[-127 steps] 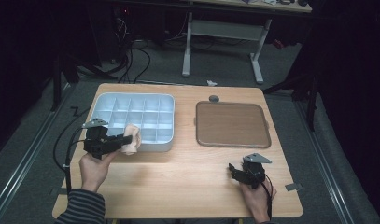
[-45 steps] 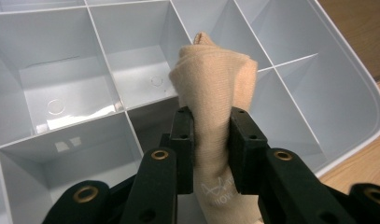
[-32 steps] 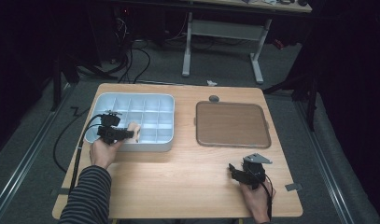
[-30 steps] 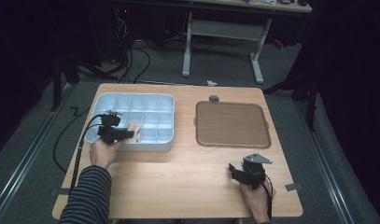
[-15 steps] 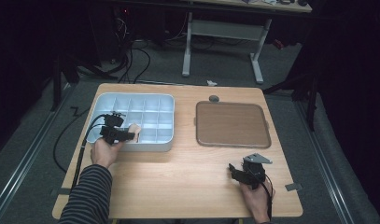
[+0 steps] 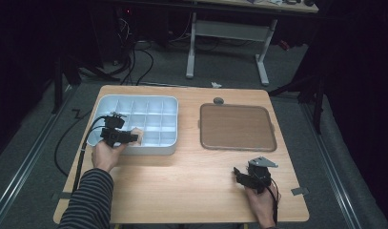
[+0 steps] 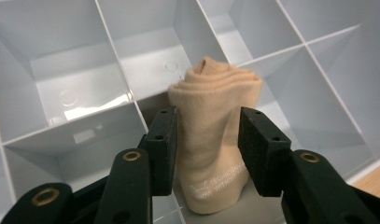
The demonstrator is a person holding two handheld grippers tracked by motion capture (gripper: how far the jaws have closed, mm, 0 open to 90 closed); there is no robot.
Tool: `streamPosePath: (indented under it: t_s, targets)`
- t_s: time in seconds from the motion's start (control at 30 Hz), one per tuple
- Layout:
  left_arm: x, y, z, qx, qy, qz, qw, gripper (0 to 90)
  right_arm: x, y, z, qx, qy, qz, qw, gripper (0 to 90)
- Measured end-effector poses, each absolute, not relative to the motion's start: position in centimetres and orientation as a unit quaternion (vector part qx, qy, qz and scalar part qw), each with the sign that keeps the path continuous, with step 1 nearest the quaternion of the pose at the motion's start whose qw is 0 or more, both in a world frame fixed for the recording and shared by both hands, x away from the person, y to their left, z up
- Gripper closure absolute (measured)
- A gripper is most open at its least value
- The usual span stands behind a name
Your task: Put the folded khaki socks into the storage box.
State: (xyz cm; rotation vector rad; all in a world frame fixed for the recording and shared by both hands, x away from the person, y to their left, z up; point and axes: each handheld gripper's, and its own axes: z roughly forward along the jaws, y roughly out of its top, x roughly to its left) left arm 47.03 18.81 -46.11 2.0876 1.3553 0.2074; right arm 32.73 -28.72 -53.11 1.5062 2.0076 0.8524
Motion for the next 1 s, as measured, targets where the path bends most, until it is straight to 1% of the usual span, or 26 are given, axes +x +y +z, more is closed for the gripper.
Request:
streamPosePath:
  t_s: [0.2,0.3,0.37,0.47,0.63,0.83,1.0]
  targets:
    - [47.0,18.8,-45.4,0.784,0.515,0.103,0.332,59.2,32.7,-28.7,-53.1,0.551,0.735,0.312,0.243,33.1]
    - [47.1,18.8,-45.2,0.772,0.520,0.109,0.350,62.4,32.7,-28.7,-53.1,0.551,0.735,0.312,0.243,33.1]
    - [47.3,18.7,-45.4,0.769,0.522,0.108,0.352,66.2,32.7,-28.7,-53.1,0.551,0.735,0.312,0.243,33.1]
    - [47.5,18.5,-45.9,0.773,0.526,0.108,0.339,72.1,32.7,-28.7,-53.1,0.551,0.735,0.312,0.243,33.1]
    - [47.6,18.4,-46.2,0.779,0.526,0.111,0.322,78.1,32.7,-28.7,-53.1,0.550,0.735,0.312,0.243,33.1]
    - [47.6,18.2,-46.5,0.789,0.522,0.114,0.303,82.5,32.7,-28.7,-53.1,0.550,0.735,0.312,0.243,33.1]
    - [47.7,17.8,-47.0,0.798,0.520,0.113,0.284,84.4,32.7,-28.7,-53.1,0.550,0.735,0.312,0.243,33.1]
